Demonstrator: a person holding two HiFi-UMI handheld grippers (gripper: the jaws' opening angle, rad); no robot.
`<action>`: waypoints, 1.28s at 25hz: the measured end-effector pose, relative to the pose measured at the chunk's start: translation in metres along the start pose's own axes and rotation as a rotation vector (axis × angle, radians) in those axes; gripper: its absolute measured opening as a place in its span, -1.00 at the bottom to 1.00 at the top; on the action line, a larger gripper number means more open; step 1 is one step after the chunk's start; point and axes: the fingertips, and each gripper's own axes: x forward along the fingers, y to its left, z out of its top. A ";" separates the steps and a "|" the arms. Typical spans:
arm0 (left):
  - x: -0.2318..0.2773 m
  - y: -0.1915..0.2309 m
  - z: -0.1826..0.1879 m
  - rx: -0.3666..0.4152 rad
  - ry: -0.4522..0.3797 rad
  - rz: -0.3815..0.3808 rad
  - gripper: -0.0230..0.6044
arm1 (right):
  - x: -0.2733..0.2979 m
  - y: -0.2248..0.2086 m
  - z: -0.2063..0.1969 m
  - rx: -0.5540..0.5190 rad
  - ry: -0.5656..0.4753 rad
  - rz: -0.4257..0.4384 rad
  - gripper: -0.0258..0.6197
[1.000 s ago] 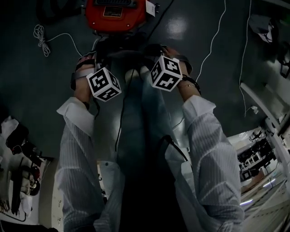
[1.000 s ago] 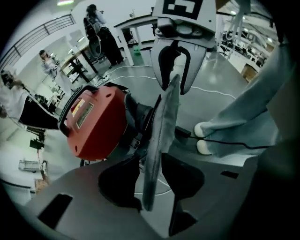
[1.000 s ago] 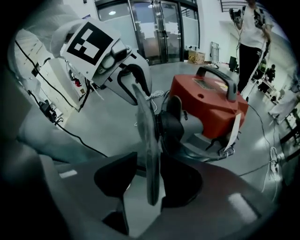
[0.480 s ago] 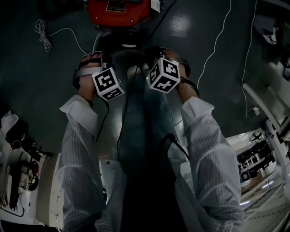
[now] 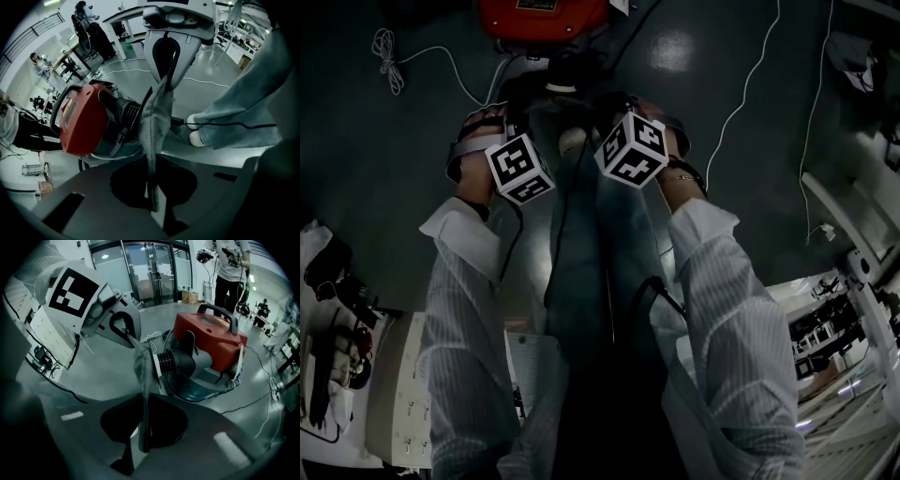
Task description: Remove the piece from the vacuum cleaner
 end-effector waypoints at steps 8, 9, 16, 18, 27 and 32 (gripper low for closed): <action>-0.008 -0.019 -0.003 0.057 -0.024 -0.022 -0.89 | -0.001 0.021 -0.006 0.047 0.025 0.115 -0.88; -0.007 -0.023 -0.004 0.066 -0.025 -0.023 -0.89 | 0.001 0.023 -0.007 0.043 0.032 0.128 -0.88; 0.006 -0.076 -0.024 0.134 0.036 -0.180 -0.89 | 0.017 0.062 -0.027 -0.054 0.125 0.236 -0.88; 0.001 -0.093 -0.029 0.114 0.011 -0.188 -0.89 | 0.016 0.076 -0.032 -0.040 0.095 0.235 -0.88; -0.108 -0.051 -0.015 0.003 -0.040 -0.133 -0.89 | -0.081 0.089 0.012 -0.040 0.004 0.202 -0.88; -0.241 0.012 0.010 0.003 -0.073 -0.102 -0.89 | -0.210 0.082 0.079 -0.094 -0.056 0.170 -0.88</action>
